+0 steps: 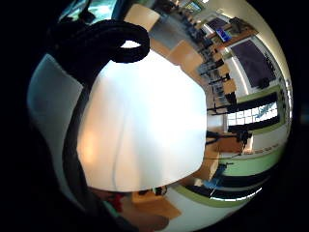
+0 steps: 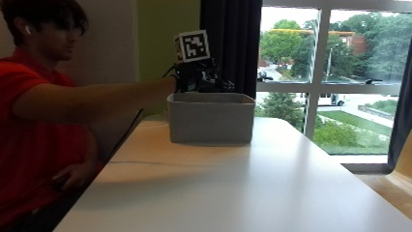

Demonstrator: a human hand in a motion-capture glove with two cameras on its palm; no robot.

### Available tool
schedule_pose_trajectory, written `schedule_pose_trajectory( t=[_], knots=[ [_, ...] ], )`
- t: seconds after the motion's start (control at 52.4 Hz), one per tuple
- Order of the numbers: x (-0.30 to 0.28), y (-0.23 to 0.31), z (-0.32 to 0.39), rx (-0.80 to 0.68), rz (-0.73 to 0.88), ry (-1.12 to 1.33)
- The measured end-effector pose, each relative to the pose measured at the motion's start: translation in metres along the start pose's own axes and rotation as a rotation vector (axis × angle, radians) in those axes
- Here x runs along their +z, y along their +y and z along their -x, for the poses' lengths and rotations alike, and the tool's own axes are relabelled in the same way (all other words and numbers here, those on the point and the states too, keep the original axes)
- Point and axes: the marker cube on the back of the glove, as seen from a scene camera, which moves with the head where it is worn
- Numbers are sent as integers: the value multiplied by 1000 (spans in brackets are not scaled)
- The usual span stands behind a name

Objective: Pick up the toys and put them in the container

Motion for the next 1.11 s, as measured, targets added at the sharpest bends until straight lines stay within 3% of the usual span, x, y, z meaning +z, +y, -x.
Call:
schedule_pose_trajectory(
  t=[0.458,0.687,0.858,1.106],
  knots=[
    [60,99,-89,88,62,-72],
    [107,150,-124,209,110,6],
    [129,172,-139,300,126,14],
    [139,186,-143,316,119,1]
  ],
)
